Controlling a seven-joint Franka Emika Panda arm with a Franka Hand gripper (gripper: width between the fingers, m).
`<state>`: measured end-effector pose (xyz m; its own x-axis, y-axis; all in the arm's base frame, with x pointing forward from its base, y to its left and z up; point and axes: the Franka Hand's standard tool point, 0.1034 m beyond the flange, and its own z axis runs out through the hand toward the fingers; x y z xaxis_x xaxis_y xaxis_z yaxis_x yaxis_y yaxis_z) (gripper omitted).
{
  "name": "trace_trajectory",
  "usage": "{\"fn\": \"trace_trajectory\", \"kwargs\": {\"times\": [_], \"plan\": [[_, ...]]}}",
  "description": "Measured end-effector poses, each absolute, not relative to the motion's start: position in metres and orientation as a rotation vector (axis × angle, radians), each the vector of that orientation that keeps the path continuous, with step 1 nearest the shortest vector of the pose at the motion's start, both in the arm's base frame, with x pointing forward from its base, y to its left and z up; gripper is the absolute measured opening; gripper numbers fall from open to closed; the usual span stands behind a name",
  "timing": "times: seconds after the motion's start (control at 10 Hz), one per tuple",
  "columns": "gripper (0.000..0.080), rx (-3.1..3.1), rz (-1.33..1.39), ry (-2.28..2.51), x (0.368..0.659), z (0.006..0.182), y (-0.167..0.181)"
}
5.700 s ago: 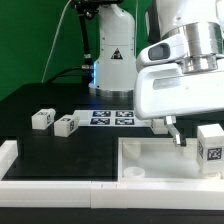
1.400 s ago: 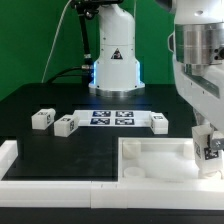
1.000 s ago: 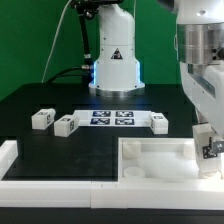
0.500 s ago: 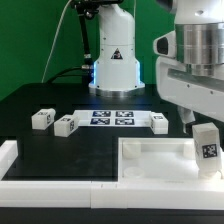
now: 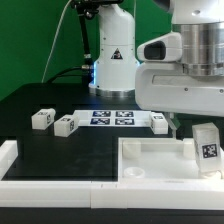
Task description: Assemble one leg
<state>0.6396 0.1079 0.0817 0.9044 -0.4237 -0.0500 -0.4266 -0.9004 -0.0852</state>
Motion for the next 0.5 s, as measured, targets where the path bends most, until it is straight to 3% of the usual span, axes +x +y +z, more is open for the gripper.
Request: {"fn": "trace_trajectory", "kwargs": {"times": [0.5], "plan": [[0.0649,-3.036,0.024,0.17,0.6388,0.0816,0.1124]]}}
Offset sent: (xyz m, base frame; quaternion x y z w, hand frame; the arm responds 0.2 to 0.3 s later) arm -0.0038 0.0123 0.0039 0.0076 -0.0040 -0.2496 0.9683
